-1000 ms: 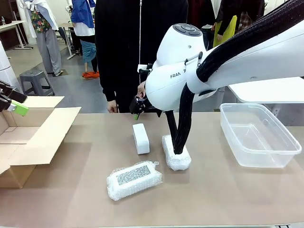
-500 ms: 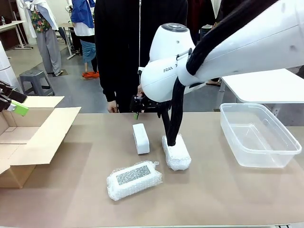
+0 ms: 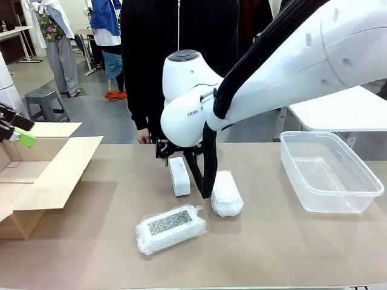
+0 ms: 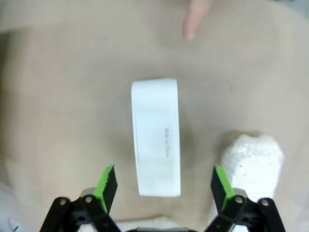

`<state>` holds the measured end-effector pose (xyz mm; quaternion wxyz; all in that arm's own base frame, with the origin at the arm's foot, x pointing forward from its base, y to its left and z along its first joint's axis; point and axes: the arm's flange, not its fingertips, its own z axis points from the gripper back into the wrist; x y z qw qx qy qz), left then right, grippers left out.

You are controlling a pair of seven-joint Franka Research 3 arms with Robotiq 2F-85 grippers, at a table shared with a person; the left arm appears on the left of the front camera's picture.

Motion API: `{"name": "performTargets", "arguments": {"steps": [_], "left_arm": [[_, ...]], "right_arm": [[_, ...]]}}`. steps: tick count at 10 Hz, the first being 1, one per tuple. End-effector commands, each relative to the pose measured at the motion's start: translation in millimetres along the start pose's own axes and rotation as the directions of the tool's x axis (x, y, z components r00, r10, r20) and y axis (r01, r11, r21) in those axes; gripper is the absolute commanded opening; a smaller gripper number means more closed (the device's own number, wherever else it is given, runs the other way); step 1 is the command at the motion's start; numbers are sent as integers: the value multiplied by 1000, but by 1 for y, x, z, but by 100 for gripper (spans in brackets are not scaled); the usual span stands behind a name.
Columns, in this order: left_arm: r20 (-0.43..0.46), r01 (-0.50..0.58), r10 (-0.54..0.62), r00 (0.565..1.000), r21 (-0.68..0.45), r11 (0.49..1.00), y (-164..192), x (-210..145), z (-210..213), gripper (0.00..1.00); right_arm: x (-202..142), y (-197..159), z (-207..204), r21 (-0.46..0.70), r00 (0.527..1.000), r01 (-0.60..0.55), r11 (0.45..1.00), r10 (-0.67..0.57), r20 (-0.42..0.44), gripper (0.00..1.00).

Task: Separate and place wrapped and unwrapped clocks.
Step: Pick up the Digital clock indicated by the person.

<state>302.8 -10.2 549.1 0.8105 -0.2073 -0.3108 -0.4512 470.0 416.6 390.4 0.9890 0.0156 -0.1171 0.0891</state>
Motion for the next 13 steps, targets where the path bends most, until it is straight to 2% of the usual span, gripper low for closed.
{"name": "performTargets", "arguments": {"steps": [1, 4, 7, 11, 13], "left_arm": [[12, 10, -10, 1000, -12, 1000, 2, -1, 0, 100], [12, 10, -10, 1000, -12, 1000, 2, -1, 0, 100], [12, 10, -10, 1000, -12, 1000, 2, -1, 0, 100], [12, 10, -10, 1000, -12, 1000, 2, -1, 0, 100], [12, 10, -10, 1000, -12, 1000, 2, -1, 0, 100]], "right_arm": [[1, 13, -12, -52, 1000, -3, 999, 3, 0, 100], [5, 13, -34, -58, 1000, -16, 998, 15, -17, 100], [11, 10, -43, -63, 997, -79, 995, 78, -19, 100], [19, 17, -54, -58, 996, -59, 997, 55, -69, 100], [17, 17, -54, -46, 997, -67, 997, 65, -53, 100]]}}
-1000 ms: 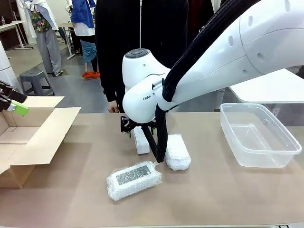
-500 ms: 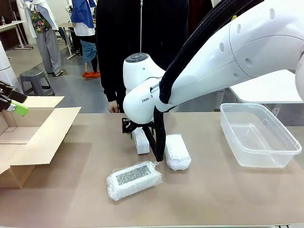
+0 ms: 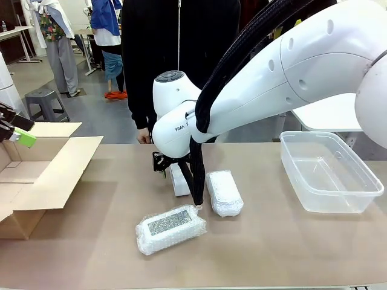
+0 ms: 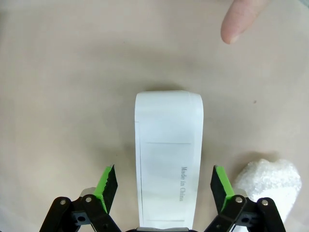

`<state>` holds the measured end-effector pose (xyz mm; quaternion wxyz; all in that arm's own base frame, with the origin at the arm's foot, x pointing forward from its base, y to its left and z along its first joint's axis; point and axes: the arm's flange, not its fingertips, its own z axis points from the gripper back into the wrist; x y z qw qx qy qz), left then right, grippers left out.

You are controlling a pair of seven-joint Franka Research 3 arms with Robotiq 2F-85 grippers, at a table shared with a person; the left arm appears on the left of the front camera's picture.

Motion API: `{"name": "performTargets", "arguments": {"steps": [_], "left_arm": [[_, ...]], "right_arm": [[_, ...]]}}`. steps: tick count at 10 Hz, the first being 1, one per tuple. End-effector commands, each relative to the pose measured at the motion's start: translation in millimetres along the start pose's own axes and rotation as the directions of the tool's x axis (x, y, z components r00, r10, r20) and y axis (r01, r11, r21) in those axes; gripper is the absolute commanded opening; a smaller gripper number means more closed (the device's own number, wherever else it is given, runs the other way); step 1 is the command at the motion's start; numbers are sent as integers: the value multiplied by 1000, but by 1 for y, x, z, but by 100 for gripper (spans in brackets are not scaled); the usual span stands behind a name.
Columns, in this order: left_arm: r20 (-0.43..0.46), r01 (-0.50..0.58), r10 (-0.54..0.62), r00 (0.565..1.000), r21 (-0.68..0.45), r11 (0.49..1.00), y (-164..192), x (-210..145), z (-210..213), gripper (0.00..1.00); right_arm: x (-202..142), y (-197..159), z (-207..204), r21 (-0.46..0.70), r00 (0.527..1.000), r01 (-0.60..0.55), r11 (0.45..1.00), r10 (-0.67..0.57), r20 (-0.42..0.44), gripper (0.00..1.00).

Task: Separate and place wrapped and unwrapped clocks.
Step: Pick up the Digital clock indicated by the person.

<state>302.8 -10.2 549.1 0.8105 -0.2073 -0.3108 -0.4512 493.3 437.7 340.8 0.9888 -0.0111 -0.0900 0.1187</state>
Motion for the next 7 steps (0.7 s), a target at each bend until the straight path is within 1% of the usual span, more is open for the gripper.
{"name": "performTargets", "arguments": {"steps": [1, 2, 3, 4, 5, 6, 7], "left_arm": [[12, 10, -10, 1000, -12, 1000, 2, -1, 0, 100], [12, 10, -10, 1000, -12, 1000, 2, -1, 0, 100], [12, 10, -10, 1000, -12, 1000, 2, -1, 0, 100], [12, 10, -10, 1000, -12, 1000, 2, -1, 0, 100], [12, 10, -10, 1000, -12, 1000, 2, -1, 0, 100], [12, 10, -10, 1000, -12, 1000, 2, -1, 0, 100], [12, 10, -10, 1000, -12, 1000, 2, -1, 0, 100]], "right_arm": [[3, 1, 1, -16, 1000, 3, 1000, -3, -5, 82], [3, 2, 0, -17, 1000, 4, 1000, -4, -15, 82], [3, 2, 0, -17, 1000, 6, 1000, -7, -24, 64], [3, 2, 0, -25, 999, 12, 1000, -12, -30, 77], [4, 2, 0, -23, 999, 13, 1000, -13, -32, 46], [5, 2, -1, -23, 999, 15, 1000, -16, -36, 59], [5, 2, -2, -24, 999, 16, 1000, -17, -39, 28]]}}
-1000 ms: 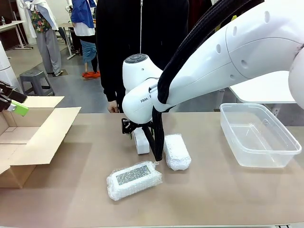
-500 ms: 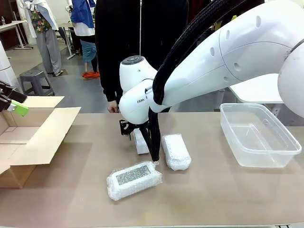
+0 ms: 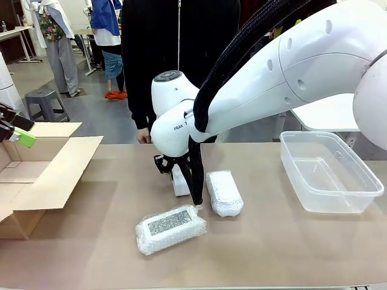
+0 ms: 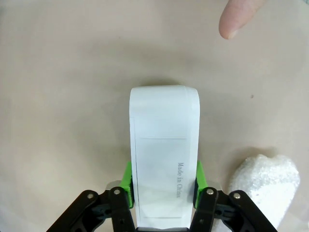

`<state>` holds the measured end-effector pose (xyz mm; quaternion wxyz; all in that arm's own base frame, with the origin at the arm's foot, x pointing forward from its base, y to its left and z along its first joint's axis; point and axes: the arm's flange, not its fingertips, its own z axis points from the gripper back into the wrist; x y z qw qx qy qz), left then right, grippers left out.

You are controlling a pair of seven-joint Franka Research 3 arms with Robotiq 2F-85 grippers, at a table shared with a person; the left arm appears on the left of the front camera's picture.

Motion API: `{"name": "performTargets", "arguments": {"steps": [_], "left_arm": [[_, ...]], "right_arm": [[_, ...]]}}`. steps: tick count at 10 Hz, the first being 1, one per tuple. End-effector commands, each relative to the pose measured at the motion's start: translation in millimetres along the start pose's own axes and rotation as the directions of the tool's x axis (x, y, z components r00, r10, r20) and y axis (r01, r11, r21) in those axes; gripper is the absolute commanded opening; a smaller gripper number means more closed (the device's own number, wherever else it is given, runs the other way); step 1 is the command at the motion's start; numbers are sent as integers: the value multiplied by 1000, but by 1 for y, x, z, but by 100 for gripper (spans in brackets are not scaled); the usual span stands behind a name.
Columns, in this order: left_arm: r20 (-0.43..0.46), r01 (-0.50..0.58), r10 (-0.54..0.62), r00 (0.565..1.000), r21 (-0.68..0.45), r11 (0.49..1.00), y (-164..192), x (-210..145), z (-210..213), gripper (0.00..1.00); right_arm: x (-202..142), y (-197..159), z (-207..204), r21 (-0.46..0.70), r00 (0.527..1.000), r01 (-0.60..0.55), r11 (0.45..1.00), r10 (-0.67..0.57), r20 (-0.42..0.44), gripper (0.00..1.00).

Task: Separate and place wrapped and unwrapped clocks.
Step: Pick up the Digital clock indicated by the person.

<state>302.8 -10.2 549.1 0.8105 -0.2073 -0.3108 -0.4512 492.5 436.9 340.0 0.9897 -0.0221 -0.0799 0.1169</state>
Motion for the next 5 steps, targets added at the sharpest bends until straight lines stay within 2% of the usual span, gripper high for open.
{"name": "performTargets", "arguments": {"steps": [1, 2, 3, 5], "left_arm": [[12, 10, -10, 1000, -12, 1000, 2, -1, 0, 100], [12, 10, -10, 1000, -12, 1000, 2, -1, 0, 100], [12, 10, -10, 1000, -12, 1000, 2, -1, 0, 100], [12, 10, -10, 1000, -12, 1000, 2, -1, 0, 100]], "right_arm": [[7, 2, -1, -3, 1000, 14, 1000, -14, -18, 41], [7, 2, -1, -2, 1000, 13, 1000, -13, -19, 10], [6, 3, -1, -4, 1000, 10, 1000, -10, -13, 23], [6, 3, 0, -4, 1000, 8, 1000, -8, -10, 23]]}}
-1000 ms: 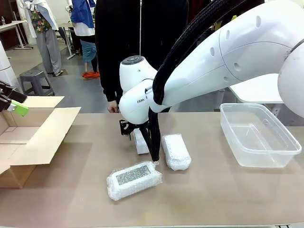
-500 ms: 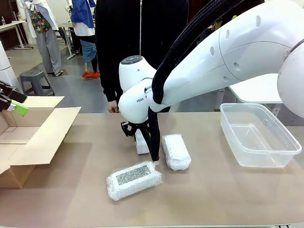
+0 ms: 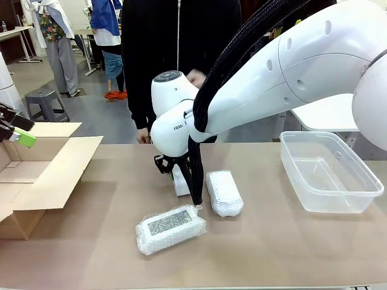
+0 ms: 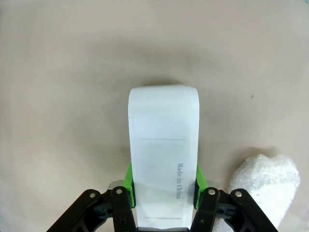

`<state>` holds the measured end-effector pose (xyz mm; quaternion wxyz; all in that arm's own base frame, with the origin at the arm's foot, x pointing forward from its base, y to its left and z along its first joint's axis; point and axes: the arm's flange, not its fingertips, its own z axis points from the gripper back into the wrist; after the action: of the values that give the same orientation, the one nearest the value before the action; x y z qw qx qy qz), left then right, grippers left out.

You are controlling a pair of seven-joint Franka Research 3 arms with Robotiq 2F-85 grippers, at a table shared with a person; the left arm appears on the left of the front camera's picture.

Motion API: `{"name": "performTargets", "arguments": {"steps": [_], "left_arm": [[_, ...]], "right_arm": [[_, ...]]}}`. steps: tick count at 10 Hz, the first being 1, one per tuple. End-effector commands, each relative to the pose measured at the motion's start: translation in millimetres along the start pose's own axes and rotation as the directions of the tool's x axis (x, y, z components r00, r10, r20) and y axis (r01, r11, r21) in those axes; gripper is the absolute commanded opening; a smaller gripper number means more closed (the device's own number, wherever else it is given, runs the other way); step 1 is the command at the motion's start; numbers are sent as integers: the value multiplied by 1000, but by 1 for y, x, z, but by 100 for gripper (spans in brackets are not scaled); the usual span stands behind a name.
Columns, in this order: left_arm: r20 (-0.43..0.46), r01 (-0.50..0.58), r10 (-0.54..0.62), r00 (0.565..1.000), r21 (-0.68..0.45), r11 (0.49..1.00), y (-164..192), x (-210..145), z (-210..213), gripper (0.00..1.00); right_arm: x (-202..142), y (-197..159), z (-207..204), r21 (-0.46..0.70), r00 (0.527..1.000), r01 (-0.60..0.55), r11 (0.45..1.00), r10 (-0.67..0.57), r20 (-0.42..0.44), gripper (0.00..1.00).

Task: Separate and place wrapped and unwrapped clocks.
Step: Pick up the Digital clock indicated by the person.

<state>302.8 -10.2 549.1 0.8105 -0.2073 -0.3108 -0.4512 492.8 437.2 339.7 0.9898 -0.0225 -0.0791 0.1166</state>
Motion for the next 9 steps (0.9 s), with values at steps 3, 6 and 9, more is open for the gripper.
{"name": "performTargets", "arguments": {"steps": [3, 6, 9], "left_arm": [[12, 10, -10, 1000, -12, 1000, 2, -1, 0, 100], [12, 10, -10, 1000, -12, 1000, 2, -1, 0, 100], [12, 10, -10, 1000, -12, 1000, 2, -1, 0, 100]], "right_arm": [[-12, -12, 77, 8, 999, 27, 1000, -28, 43, 23], [-43, -30, 161, 69, 991, -6, 998, -3, 134, 23], [-85, -32, 225, 61, 970, -57, 997, 41, 241, 23]]}}
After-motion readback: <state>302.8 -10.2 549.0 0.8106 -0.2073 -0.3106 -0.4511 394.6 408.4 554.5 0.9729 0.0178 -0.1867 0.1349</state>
